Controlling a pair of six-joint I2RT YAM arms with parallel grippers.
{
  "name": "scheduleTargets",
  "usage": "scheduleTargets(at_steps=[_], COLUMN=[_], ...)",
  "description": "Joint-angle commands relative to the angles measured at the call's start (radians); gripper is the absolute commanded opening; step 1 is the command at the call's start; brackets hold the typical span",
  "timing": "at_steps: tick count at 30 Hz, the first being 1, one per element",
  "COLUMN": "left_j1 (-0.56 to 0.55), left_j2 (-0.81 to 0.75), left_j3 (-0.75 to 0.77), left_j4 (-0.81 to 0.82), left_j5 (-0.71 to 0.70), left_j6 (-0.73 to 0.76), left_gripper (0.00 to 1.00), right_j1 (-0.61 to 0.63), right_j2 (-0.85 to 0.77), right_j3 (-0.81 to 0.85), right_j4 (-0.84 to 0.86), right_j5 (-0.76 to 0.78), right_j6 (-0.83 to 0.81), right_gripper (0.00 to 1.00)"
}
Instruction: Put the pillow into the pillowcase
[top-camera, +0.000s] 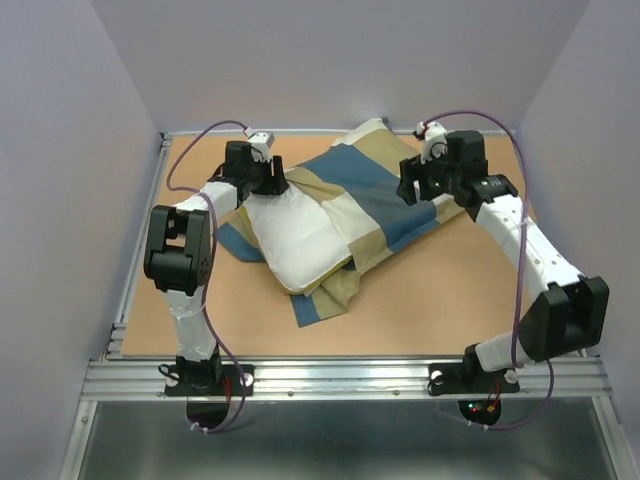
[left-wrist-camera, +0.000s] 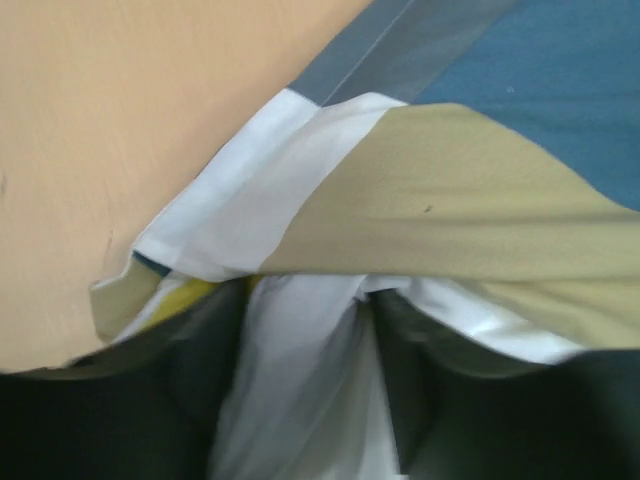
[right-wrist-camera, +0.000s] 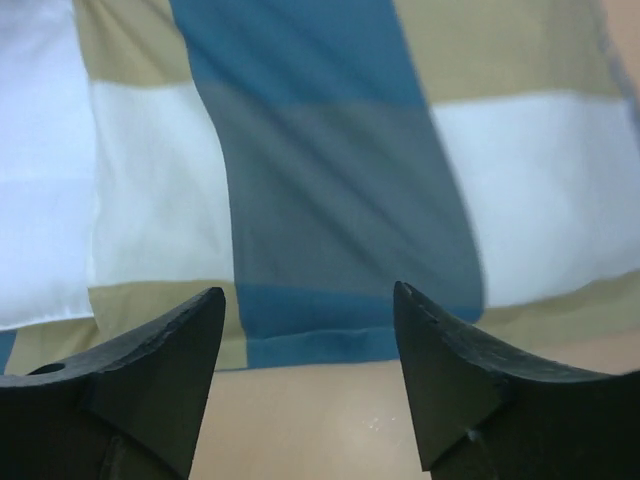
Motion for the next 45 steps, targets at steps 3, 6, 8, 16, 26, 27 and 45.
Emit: scheduleTargets(at_steps=[3,6,8,16,26,27,45], left_j1=[-0.014,-0.012,-0.018,-0.257,-0.645,-0.661,-0.534], left_j2=[-0.224,-0.266,-0.336,-0.605,-0.568,-0.541,-0.211], left_j3=[-0.009,0.068,0.048,-0.219,-0.394,-0.391,0.127], left_j4=[-0.175,-0.464,-0.630,-0.653,-0.300,-0.284,-0.336], left_j5=[0.263,0.256,0.287,0.069,-0.208,-0.261,0.104], left_j6=[0.137,0.431,0.612,0.848,0.442,0.423,0.133], left_gripper=[0.82,0.84,0.90,0.99,0.99,0.99,0.00], right_j1=[-0.005,-0.005,-0.007,-0.005,-0.010,-0.010,-0.117], right_j2=[0.168,0.302,0.395,0.554,0.548,0.534,0.078], right_j3=[-0.097,-0.067,-0.027,0.105,0.236,0.229,-0.394], right_j4=[-0.105,-0.095,-0.084,-0.029,-0.019,-0.019,0.060], right_j5=[-0.096,-0.134,-0.150,-0.153,-0.113,-0.120,-0.447], right_j6=[-0.028,0.012,0.042,0.197,0.254,0.262,0.384], right_gripper=[0.68,0.67,0.64,0.59,0.58,0.58,0.93])
